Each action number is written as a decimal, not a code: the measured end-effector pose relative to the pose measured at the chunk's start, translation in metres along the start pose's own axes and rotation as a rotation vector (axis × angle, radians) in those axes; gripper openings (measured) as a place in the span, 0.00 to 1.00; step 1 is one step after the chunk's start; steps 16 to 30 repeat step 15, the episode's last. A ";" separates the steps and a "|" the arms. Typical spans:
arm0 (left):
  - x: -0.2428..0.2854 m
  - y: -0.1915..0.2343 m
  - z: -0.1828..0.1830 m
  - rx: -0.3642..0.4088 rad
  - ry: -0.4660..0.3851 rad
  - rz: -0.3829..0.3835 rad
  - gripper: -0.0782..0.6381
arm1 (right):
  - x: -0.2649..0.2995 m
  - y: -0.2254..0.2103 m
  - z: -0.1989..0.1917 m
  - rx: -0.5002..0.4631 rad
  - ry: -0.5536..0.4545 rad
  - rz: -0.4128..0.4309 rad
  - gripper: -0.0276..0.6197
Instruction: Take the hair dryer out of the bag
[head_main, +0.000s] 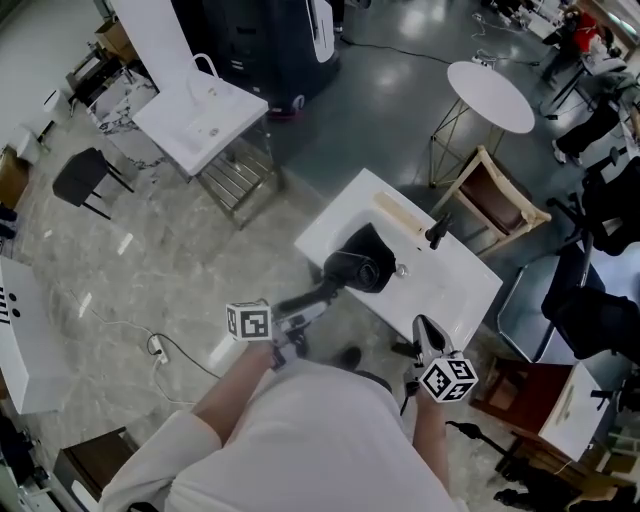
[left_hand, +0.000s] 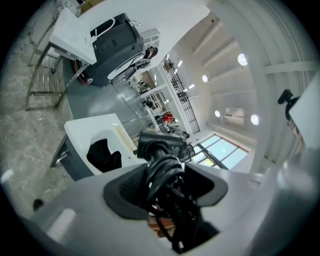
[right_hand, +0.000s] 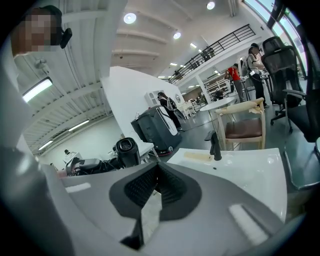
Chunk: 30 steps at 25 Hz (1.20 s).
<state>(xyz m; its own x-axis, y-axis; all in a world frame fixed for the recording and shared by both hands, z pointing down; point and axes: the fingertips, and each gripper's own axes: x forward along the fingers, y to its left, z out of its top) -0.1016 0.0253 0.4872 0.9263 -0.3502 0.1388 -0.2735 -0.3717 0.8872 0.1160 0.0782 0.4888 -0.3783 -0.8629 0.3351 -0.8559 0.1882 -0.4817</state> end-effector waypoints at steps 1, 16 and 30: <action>0.000 0.001 0.001 -0.001 0.001 0.000 0.43 | 0.002 0.000 0.001 -0.002 0.001 -0.002 0.05; 0.004 0.005 0.005 -0.002 -0.009 -0.008 0.43 | 0.012 0.003 0.002 0.002 -0.006 -0.004 0.05; 0.004 0.005 0.005 -0.002 -0.009 -0.008 0.43 | 0.012 0.003 0.002 0.002 -0.006 -0.004 0.05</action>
